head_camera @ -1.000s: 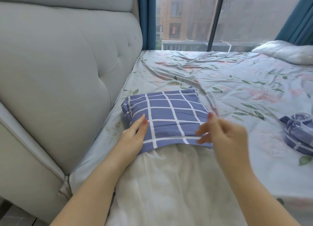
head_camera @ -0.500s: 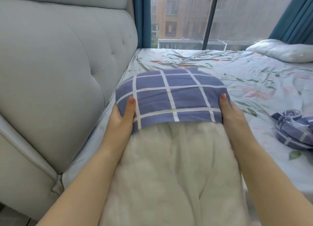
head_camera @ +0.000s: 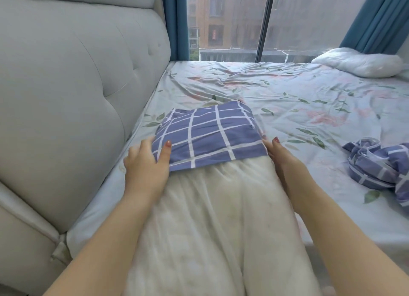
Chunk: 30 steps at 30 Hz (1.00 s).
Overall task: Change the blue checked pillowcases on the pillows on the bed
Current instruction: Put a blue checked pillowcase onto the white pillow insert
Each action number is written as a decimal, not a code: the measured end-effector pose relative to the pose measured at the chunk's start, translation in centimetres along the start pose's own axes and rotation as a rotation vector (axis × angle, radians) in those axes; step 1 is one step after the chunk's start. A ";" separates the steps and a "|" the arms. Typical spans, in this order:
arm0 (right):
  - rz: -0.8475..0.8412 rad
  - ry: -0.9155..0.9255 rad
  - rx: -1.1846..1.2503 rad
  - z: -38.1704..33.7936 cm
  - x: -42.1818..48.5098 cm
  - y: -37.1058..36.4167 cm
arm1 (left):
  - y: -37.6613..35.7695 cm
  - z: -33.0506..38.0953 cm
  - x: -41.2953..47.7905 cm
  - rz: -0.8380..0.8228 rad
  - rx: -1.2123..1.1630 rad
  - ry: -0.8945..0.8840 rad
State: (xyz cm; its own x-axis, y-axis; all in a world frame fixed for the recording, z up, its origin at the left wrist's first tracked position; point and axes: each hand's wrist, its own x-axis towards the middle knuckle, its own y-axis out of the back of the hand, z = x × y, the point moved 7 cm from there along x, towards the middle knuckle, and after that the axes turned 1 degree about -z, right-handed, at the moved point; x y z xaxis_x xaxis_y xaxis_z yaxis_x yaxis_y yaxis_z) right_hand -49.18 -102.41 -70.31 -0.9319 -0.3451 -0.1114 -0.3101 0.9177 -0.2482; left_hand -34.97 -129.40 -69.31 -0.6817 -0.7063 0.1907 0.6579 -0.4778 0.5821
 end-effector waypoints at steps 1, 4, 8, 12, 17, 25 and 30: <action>-0.029 -0.019 0.023 0.0 -0.2 -0.4 | 0.1 1.7 -0.8 -0.004 -0.060 -0.082; -0.047 -0.068 0.109 0.9 -0.9 -2.4 | -1.2 6.1 -4.2 -0.199 -0.275 -0.182; -0.061 -0.057 0.373 0.5 -2.4 -4.0 | -2.3 10.6 -8.3 -0.358 -0.301 -0.346; -0.108 -0.054 0.319 0.0 -3.5 -5.0 | -3.7 11.8 -10.4 -0.550 -0.246 -0.407; -0.129 0.084 0.229 -1.0 -4.1 -4.9 | -5.2 11.3 -11.7 -0.706 -0.138 -0.447; -0.190 0.139 0.186 -1.6 -5.4 -6.5 | -5.1 10.7 -11.2 -0.570 -0.258 -0.501; -0.191 0.160 0.230 -2.0 -5.9 -6.8 | -5.3 9.2 -10.8 -0.542 -0.262 -0.470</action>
State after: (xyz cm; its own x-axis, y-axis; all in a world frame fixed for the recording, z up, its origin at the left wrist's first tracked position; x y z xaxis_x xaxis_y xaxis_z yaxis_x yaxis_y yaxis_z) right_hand -41.97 -106.21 -66.09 -0.8846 -0.4543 0.1054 -0.4481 0.7651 -0.4625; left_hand -34.05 -114.40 -67.20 -0.9567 -0.0693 0.2828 0.2073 -0.8440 0.4947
